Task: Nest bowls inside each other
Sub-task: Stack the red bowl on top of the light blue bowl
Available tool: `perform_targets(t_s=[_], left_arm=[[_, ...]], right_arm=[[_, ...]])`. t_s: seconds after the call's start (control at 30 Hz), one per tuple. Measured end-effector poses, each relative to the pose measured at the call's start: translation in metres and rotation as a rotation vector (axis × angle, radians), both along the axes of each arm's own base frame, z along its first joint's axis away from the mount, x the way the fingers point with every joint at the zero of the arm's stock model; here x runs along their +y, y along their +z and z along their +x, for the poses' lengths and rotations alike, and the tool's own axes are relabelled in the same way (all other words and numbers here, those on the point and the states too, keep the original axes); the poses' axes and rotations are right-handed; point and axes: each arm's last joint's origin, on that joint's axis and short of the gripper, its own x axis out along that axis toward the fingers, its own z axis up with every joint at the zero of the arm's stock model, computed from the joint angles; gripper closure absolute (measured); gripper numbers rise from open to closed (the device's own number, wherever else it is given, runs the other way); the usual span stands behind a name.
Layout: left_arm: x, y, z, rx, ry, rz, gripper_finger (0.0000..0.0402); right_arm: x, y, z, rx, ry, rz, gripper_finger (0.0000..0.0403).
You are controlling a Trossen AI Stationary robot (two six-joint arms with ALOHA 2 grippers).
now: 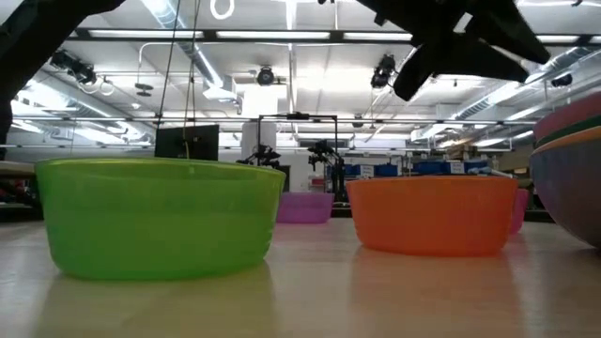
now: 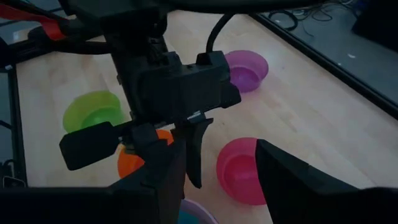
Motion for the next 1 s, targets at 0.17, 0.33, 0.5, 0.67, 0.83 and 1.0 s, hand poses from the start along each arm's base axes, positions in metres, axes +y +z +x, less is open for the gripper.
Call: perform_targets(t_s=[0.17, 0.33, 0.5, 0.67, 0.83, 1.0], left_arm=[[0.009, 0.013, -0.021, 0.150, 0.013, 0.072, 0.0298], [0.018, 0.046, -0.069, 0.384, 0.126, 0.244, 0.0298], [0.012, 0.107, -0.139, 0.454, 0.303, 0.444, 0.0298], [0.004, 0.157, -0.204, 0.388, 0.434, 0.460, 0.0298], [-0.006, 0.183, -0.253, 0.299, 0.527, 0.417, 0.0298], [-0.018, 0.186, -0.276, 0.246, 0.521, 0.387, 0.0298]], right_arm=[[-0.004, 0.000, 0.003, -0.004, -0.045, 0.013, 0.0224], [-0.014, -0.003, 0.011, 0.053, -0.112, 0.013, 0.0226], [-0.038, -0.027, 0.030, 0.318, -0.232, 0.095, 0.0226], [-0.060, -0.053, 0.062, 0.387, -0.219, 0.151, 0.0216], [-0.080, -0.070, 0.106, 0.267, -0.055, 0.309, 0.0203], [-0.100, -0.085, 0.135, 0.251, -0.019, 0.337, 0.0197]])
